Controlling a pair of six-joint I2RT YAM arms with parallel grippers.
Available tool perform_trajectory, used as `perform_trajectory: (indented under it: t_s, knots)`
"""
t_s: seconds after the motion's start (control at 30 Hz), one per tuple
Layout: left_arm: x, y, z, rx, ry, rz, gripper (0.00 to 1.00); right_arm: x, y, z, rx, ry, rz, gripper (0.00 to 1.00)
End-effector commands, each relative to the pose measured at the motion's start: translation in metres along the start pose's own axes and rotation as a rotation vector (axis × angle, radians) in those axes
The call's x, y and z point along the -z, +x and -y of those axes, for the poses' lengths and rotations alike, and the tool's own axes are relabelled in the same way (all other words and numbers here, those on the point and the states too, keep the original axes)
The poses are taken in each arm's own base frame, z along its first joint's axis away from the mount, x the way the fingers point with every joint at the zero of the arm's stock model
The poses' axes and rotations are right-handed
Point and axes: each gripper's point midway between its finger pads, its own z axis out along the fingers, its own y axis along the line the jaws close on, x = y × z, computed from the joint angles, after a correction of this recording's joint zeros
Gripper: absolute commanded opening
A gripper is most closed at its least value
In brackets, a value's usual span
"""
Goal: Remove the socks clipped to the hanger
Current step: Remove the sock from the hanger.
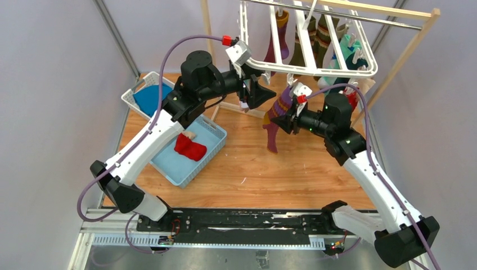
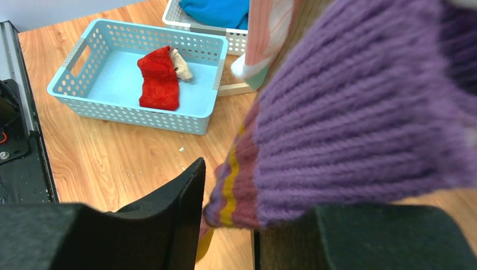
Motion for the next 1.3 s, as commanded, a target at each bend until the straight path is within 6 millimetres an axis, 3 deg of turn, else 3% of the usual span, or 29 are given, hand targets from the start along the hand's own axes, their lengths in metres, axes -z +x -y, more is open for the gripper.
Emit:
perform_trajectory:
  t_s: [0.0,0.13,0.33,0.53,0.67,0.87,1.03,1.13,1.2,1.27]
  knots:
    - [-0.005,-0.014,0.0,0.007,-0.001,0.047,0.93,0.007,-0.005,0.003,-0.005,0.018,0.044,0.34]
    - [-0.006,-0.01,-0.002,0.011,-0.011,0.043,0.93,0.009,-0.007,0.003,-0.006,0.021,0.051,0.29]
    - [-0.009,-0.006,-0.001,0.032,-0.007,0.041,0.93,0.015,-0.013,0.005,0.009,0.03,0.068,0.0]
    - [-0.017,-0.012,0.016,0.042,0.038,0.044,0.93,0.02,-0.024,-0.015,0.021,-0.085,0.1,0.0]
    - [-0.022,-0.005,0.027,-0.013,0.059,0.009,0.93,0.022,-0.023,-0.025,0.025,-0.143,0.108,0.0]
    - [-0.006,0.013,0.029,-0.054,0.034,-0.027,0.93,0.023,-0.022,-0.024,0.029,-0.135,0.105,0.0]
    - [0.012,0.031,0.015,-0.062,-0.073,-0.064,0.94,0.022,-0.022,-0.021,0.031,-0.127,0.096,0.0]
    - [0.015,0.031,0.027,-0.062,-0.014,-0.061,0.94,0.022,-0.02,-0.017,0.034,-0.109,0.088,0.0]
    - [0.012,0.025,0.041,-0.063,0.069,-0.041,0.94,0.022,-0.019,-0.015,0.034,-0.098,0.084,0.0]
    - [0.005,0.015,0.042,-0.032,0.078,-0.016,0.93,0.024,-0.018,-0.012,0.033,-0.088,0.083,0.0]
